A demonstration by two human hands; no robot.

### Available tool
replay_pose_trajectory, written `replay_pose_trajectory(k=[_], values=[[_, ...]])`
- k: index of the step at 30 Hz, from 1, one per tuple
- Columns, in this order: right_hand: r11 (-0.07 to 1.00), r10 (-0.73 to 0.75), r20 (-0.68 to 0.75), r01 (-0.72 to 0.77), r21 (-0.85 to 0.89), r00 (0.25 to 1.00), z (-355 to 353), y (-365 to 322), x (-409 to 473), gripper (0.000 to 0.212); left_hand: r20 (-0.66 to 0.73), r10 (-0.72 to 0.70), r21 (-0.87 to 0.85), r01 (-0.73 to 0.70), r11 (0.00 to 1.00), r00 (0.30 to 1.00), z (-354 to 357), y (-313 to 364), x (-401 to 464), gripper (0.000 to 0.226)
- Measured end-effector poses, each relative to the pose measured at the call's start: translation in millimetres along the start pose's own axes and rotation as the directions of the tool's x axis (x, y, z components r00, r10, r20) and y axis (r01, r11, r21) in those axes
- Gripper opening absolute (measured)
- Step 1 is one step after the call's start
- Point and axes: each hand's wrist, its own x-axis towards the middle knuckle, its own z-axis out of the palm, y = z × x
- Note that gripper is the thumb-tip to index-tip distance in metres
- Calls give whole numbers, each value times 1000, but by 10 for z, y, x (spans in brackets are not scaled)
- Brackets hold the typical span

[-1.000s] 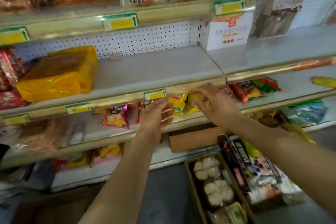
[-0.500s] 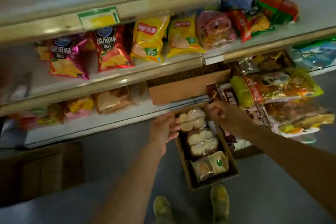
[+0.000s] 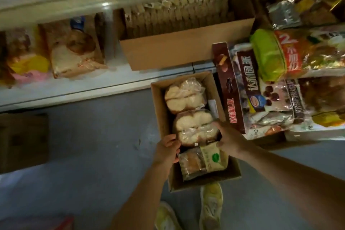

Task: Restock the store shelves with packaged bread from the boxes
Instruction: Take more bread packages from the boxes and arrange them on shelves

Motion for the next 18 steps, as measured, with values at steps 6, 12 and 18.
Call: replay_pose_trajectory(k=[6, 12, 18], values=[[997, -15, -129, 25, 76, 992, 479, 329, 633, 88, -25, 269, 311, -248, 917, 963, 364, -416, 902, 76], [985, -22, -233, 61, 164, 972, 755, 531, 924, 33, -164, 471, 531, -325, 783, 867, 456, -562, 1291, 31], [980, -129, -343, 174, 101, 930, 589, 348, 778, 25, -253, 461, 457, -315, 832, 851, 394, -468, 1122, 28]])
